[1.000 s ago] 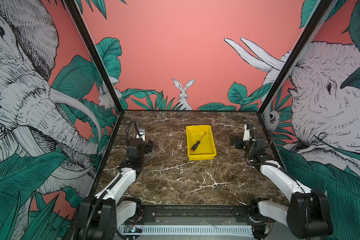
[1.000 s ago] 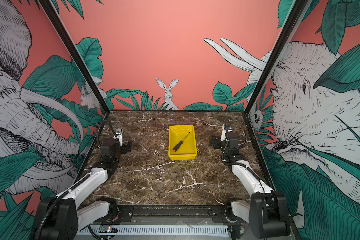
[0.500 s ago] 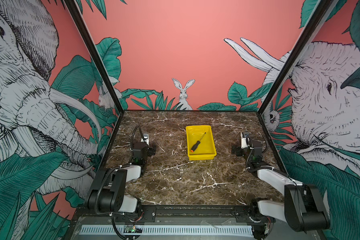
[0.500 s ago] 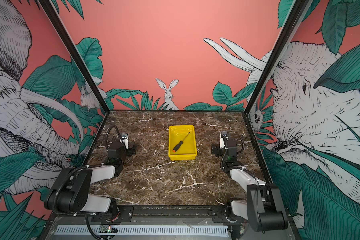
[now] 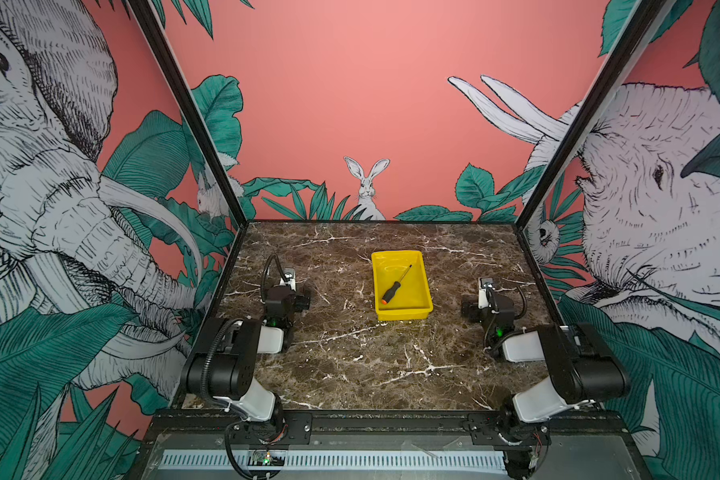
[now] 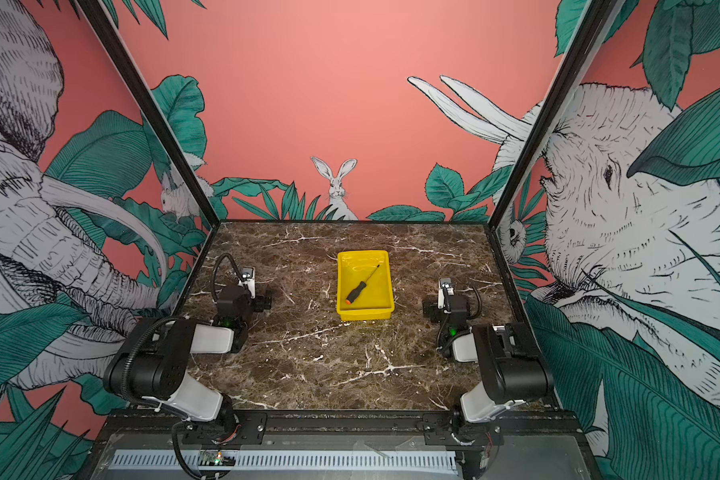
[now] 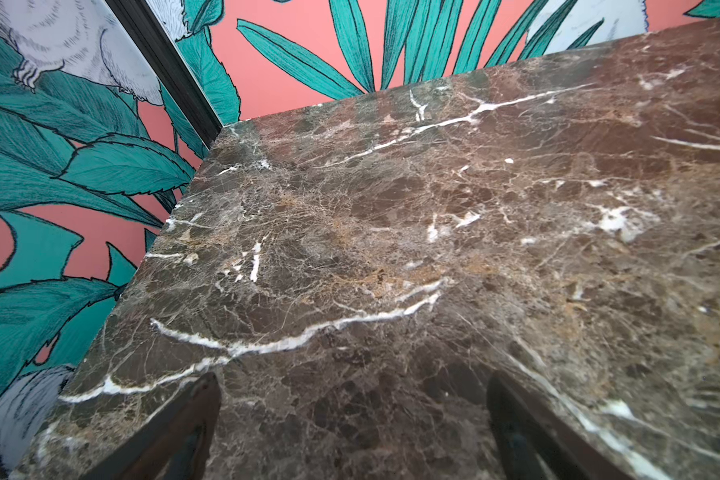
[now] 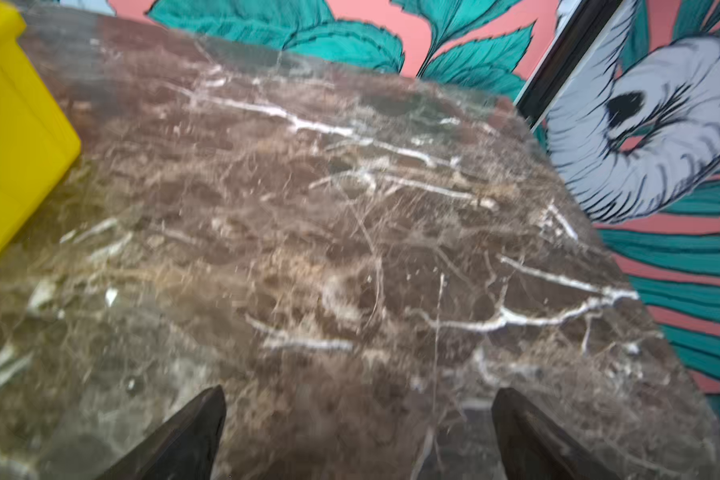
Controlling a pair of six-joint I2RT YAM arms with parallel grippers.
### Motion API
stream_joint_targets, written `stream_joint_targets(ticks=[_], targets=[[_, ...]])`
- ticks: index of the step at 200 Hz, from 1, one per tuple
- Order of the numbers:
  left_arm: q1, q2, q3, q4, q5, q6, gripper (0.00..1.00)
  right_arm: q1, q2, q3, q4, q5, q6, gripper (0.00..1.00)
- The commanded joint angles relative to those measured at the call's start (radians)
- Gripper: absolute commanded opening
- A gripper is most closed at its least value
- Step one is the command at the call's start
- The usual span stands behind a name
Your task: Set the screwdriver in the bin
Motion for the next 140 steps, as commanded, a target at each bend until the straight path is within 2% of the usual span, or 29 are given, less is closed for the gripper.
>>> stream_joint_targets(ticks=[1, 140], targets=[[0.026, -0.012, 0.024, -0.012, 0.042, -0.024, 1.00, -0.005, -0.008, 0.038, 0.040, 0.049, 0.012, 0.99], [0.036, -0.015, 0.024, -0.014, 0.055, -0.028, 1.00, -0.008, -0.001, 0.040, 0.056, 0.058, 0.019, 0.99]])
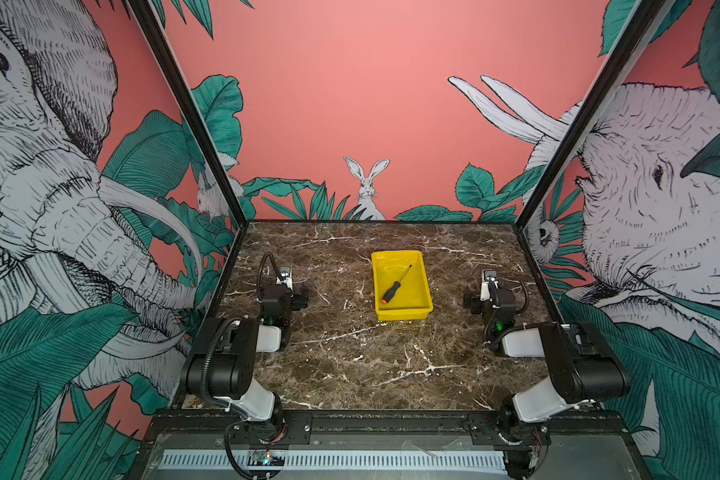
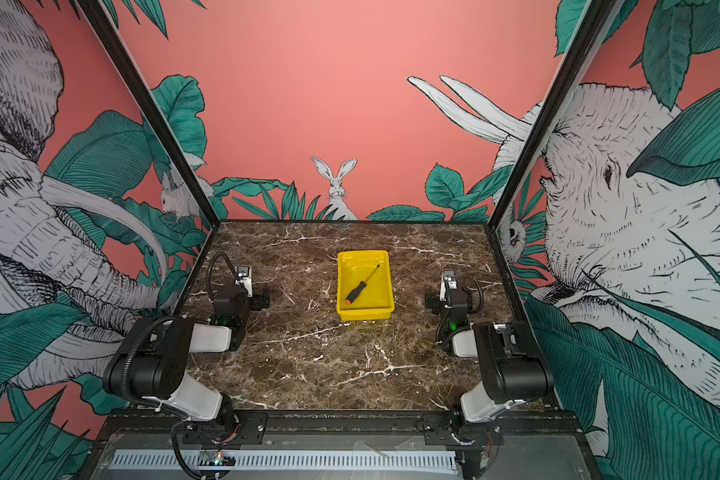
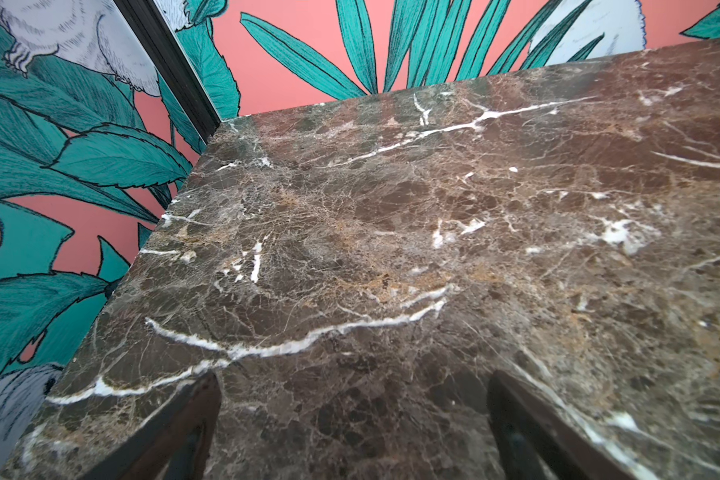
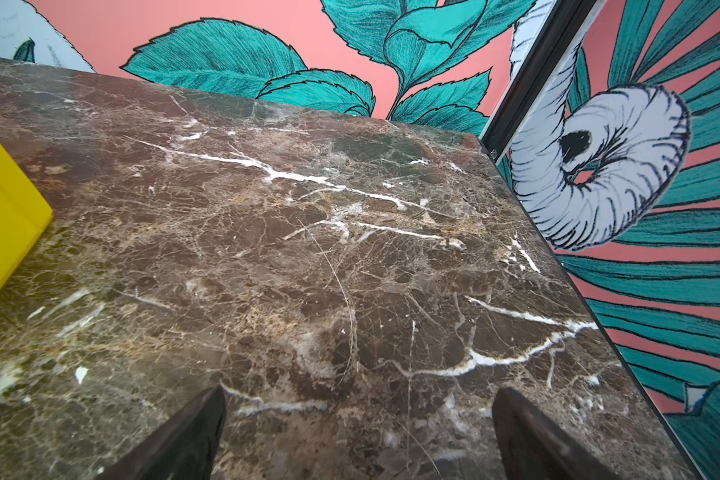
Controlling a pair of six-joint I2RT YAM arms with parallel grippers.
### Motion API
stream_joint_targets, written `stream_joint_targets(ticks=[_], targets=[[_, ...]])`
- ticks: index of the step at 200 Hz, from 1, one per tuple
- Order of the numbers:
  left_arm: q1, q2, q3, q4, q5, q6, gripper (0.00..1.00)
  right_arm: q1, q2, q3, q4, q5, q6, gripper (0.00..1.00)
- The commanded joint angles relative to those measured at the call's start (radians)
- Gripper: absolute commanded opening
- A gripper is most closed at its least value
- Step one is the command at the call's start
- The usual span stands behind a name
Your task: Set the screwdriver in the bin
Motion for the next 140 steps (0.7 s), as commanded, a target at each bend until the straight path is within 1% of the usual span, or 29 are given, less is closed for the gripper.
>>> stream_joint_targets(ticks=[1, 140], targets=[[0.007, -0.015, 0.015, 0.000, 0.009, -0.005, 1.00, -0.005, -0.001, 0.004, 0.046, 0.014, 0.011, 0.99], [0.006, -0.012, 0.018, -0.002, 0.010, -0.005, 1.00, -0.004, -0.001, -0.001, 0.057, 0.011, 0.007, 0.99]])
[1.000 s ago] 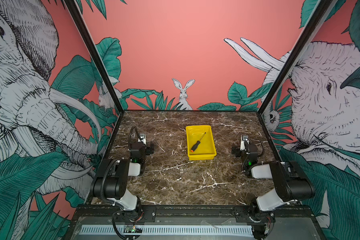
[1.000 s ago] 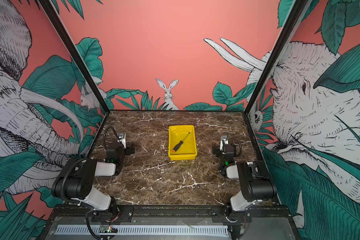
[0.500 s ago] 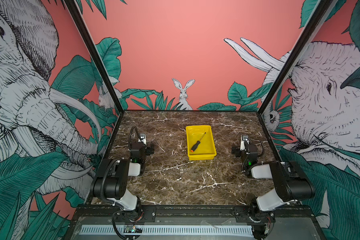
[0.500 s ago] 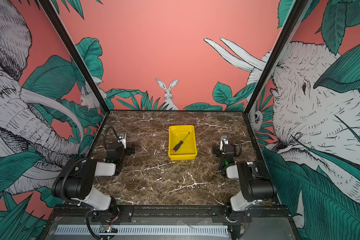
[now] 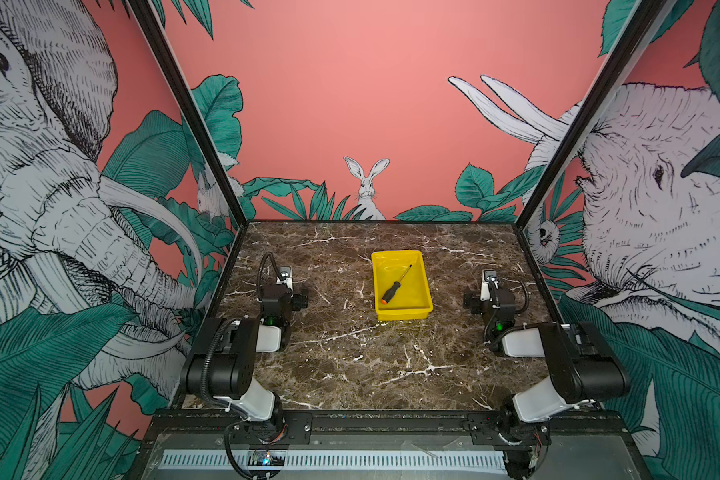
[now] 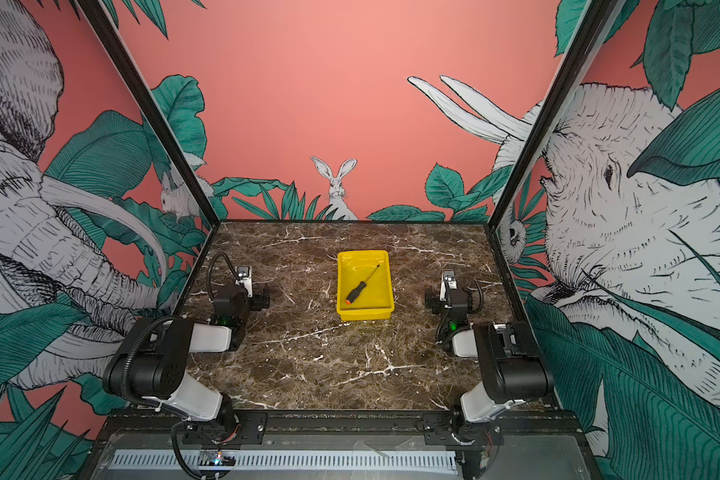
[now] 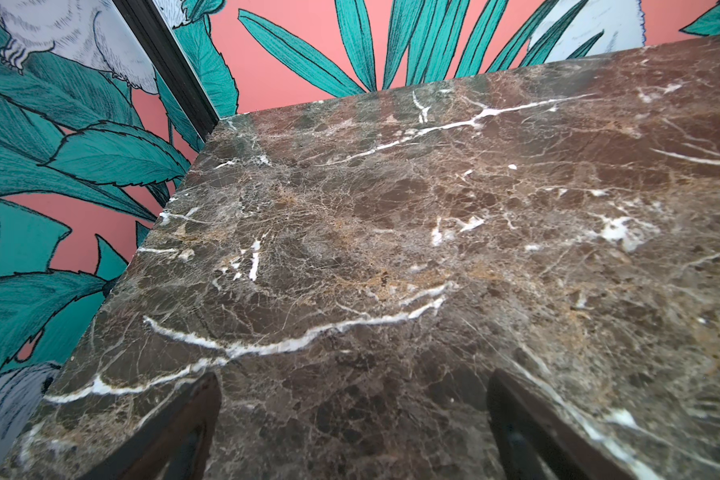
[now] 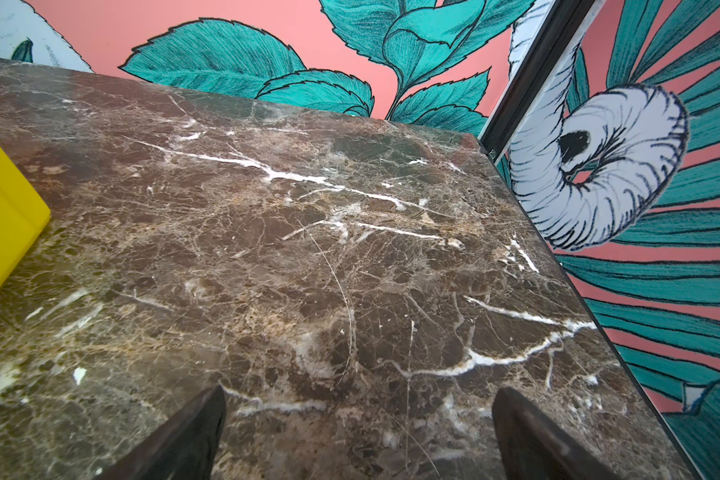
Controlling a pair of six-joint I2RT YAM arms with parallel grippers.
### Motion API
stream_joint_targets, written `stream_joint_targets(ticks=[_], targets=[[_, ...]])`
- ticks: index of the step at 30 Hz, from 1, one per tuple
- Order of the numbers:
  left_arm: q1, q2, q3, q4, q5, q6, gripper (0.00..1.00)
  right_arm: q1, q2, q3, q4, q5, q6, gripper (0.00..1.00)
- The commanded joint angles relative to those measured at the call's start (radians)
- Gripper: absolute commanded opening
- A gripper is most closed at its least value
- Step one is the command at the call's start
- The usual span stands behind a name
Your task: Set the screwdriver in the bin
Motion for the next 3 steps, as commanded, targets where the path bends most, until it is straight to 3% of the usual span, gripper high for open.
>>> stream_joint_targets(ticks=[1, 3], targets=[[0.006, -0.012, 0.018, 0.000, 0.009, -0.004, 1.00, -0.005, -0.001, -0.001, 0.056, 0.008, 0.007, 0.99], [0.006, -0.013, 0.017, 0.001, 0.014, -0.002, 1.00, -0.005, -0.001, -0.001, 0.056, 0.007, 0.007, 0.99]])
